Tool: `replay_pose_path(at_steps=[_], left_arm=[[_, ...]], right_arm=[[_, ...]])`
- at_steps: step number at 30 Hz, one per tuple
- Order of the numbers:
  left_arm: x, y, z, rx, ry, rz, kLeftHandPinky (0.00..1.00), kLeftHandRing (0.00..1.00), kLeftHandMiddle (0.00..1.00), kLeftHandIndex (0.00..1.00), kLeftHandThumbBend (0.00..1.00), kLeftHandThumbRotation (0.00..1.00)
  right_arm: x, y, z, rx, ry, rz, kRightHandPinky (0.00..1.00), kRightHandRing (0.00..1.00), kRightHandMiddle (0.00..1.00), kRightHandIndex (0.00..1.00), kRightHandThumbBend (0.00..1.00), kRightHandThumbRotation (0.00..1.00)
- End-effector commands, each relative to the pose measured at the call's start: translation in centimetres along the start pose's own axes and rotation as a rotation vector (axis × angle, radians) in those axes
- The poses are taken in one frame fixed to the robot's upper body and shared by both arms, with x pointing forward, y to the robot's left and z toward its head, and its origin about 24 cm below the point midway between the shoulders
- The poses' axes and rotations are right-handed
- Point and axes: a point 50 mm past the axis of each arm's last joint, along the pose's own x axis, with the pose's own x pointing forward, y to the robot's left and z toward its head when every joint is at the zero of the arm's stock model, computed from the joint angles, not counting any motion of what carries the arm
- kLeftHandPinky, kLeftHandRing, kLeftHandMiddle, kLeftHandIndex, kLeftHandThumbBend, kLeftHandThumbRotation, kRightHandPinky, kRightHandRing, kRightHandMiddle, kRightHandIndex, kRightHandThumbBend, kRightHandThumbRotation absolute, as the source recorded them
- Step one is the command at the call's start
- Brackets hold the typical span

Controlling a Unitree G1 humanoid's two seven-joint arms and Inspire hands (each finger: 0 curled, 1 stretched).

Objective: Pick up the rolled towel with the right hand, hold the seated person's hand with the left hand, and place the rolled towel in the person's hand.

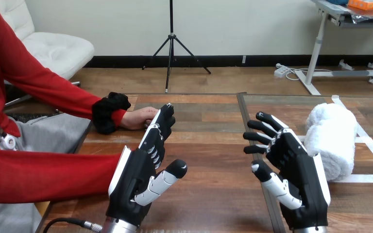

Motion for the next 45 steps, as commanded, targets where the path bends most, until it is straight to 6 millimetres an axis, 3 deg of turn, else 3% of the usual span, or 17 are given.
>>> replay_pose_path(at_steps=[1,22,35,45], left_arm=[[1.6,-0.2,1.0,0.000,-0.073,-0.019,1.00,0.98,0.99,0.96,1.00,0.70],[1.9,-1.1,0.8,-0.005,-0.069,-0.024,0.99,0.99,1.00,0.96,1.00,0.72],[1.8,-1.5,0.5,-0.015,-0.065,-0.032,0.99,0.99,1.00,0.97,1.00,0.73],[1.8,-1.6,0.4,-0.014,-0.059,-0.033,0.99,0.99,1.00,0.97,1.00,0.73]], right_arm=[[2.2,-0.6,2.2,-0.054,-0.112,0.015,0.60,0.72,0.78,0.81,1.00,0.56],[4.6,-3.6,6.8,-0.141,-0.227,-0.066,0.63,0.75,0.80,0.82,1.00,0.48],[5.7,-5.8,9.8,-0.185,-0.324,-0.155,0.62,0.75,0.79,0.82,1.00,0.49],[6.6,-7.4,10.9,-0.230,-0.366,-0.229,0.61,0.75,0.80,0.84,1.00,0.53]])
